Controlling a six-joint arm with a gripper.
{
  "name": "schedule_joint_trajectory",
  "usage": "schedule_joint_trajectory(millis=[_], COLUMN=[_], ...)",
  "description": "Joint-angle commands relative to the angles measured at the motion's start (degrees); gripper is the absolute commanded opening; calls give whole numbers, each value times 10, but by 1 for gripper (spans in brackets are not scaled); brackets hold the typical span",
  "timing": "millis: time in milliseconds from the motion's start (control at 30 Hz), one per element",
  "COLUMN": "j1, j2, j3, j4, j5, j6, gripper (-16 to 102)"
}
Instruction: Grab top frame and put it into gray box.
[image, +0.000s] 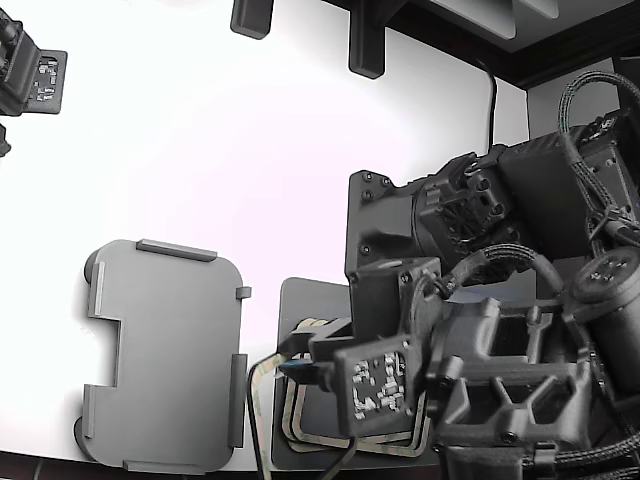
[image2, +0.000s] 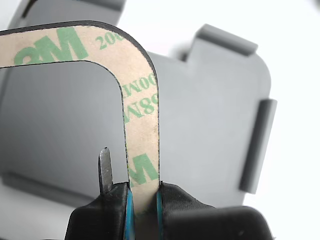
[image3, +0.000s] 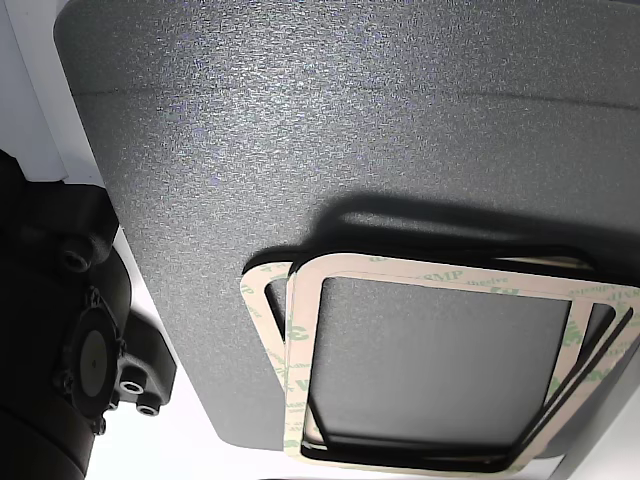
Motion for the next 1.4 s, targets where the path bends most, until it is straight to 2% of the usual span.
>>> schedule_joint_trajectory(millis=[0, 200, 433, 700, 1367], j1=[-40, -60, -76, -96, -131], j2=[-10, -32, -37, -50, -91], j3=[-35, -18, 24, 54, 69], j4=[6, 6, 7, 7, 7], j5=[-40, -68, -106, -156, -208], j6=[166, 861, 1036, 1071, 950], gripper=[-12, -12, -12, -12, -12])
